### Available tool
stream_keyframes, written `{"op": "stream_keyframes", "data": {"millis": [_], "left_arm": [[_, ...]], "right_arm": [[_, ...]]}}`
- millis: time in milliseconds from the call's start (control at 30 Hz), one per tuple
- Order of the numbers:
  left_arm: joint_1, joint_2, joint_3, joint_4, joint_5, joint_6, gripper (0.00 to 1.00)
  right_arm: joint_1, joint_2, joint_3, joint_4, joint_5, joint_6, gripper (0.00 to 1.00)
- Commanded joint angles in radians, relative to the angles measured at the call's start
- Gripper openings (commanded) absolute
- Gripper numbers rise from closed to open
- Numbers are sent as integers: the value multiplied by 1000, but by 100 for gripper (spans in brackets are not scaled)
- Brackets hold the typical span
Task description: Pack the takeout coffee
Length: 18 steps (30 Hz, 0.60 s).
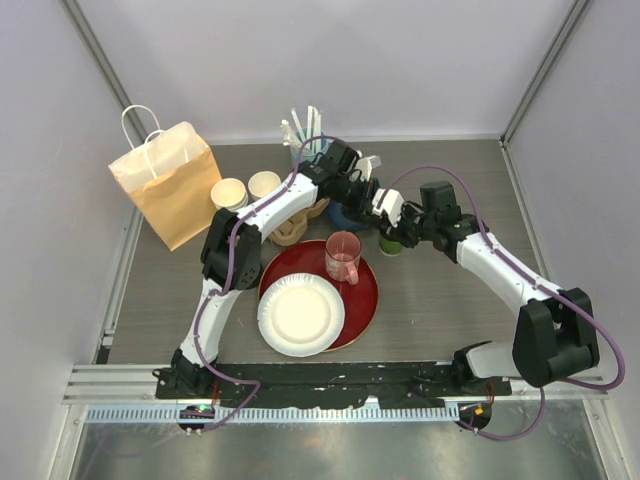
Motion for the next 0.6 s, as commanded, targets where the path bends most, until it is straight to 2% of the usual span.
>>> {"op": "stream_keyframes", "data": {"millis": [0,133,200,267,367,567], "left_arm": [[-45,81,-55,-16,-103,42,10],[-42,59,-55,-25,-122,65,10],[-33,38,-16,-34,-105,66,11],[-26,7,52,-57,-88,80,14],[-20,-11,151,-108,-77,106,17],[-19,-34,159,-122,-50,102,19]], "right_arm": [[-2,94,-86,-212,46,36,27],[-2,89,-72,-212,45,51,27],[-1,80,-55,-209,42,71,30],[-1,63,-32,-191,13,100,38],[-1,11,-15,-148,-1,142,43],[-1,-67,43,-132,-36,154,47]]}}
